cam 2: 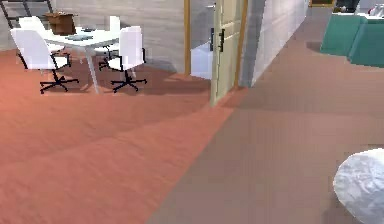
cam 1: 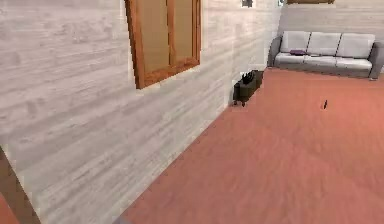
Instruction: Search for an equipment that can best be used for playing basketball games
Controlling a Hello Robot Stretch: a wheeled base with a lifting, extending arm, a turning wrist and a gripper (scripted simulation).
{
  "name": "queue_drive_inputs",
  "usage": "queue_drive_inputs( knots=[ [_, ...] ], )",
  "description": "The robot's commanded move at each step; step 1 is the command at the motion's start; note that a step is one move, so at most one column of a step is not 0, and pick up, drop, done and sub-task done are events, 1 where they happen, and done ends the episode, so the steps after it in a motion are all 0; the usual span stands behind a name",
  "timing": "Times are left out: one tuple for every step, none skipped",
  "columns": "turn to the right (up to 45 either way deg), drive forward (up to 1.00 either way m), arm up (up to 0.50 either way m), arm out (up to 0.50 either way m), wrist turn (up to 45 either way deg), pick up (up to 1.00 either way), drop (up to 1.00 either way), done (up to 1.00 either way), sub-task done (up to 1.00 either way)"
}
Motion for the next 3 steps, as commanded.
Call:
queue_drive_inputs(
  knots=[
    [45.0, 0.00, 0.00, 0.00, 0.0, 0.00, 0.00, 0.00, 0.00],
    [45.0, 0.00, 0.00, 0.00, 0.0, 0.00, 0.00, 0.00, 0.00],
    [45.0, 0.00, 0.00, 0.00, 0.0, 0.00, 0.00, 0.00, 0.00]
  ],
)
